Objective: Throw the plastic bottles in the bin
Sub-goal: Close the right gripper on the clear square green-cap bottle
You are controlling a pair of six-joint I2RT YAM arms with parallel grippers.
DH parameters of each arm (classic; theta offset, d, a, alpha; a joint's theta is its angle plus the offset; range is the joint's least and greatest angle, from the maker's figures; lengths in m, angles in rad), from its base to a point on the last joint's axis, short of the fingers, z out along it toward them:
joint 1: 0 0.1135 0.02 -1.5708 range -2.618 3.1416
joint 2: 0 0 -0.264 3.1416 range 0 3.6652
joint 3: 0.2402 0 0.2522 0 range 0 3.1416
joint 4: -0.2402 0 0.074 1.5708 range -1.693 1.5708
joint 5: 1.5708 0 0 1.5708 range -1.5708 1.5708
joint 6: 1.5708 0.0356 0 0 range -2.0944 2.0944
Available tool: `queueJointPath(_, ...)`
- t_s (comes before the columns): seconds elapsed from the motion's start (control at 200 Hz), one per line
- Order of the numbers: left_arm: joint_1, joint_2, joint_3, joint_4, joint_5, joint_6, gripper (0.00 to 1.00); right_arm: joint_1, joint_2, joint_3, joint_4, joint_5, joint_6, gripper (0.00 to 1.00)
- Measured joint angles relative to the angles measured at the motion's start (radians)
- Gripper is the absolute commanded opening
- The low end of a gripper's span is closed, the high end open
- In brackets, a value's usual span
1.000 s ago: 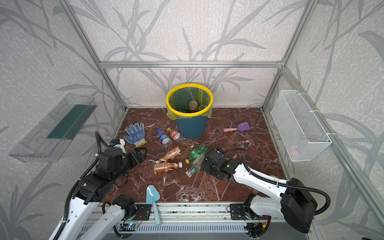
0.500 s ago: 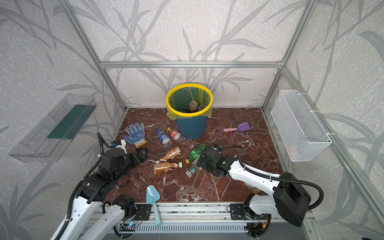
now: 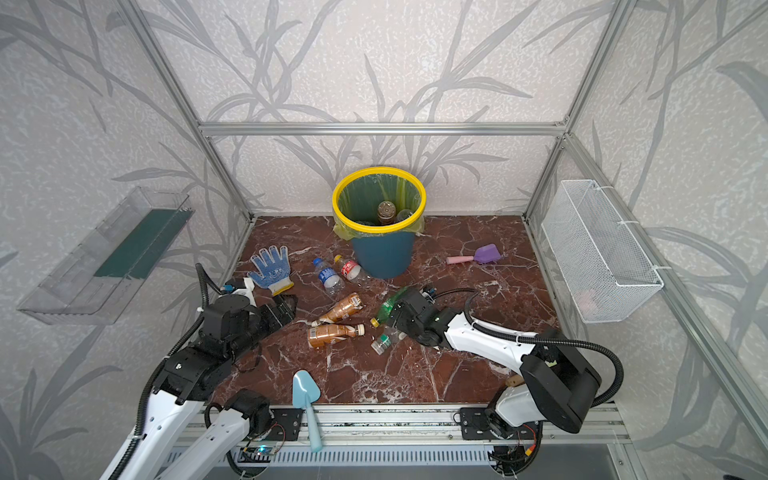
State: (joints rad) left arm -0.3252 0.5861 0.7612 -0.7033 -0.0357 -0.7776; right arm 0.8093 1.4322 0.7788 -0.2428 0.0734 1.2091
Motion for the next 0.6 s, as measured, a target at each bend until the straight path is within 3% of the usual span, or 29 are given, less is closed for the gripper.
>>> queueJointPath(0.6, 0.0, 0.045, 0.0, 0.02, 0.004, 0.009, 0.92, -0.03, 0.101, 0.011, 0.069, 0.005, 0.021, 0.88)
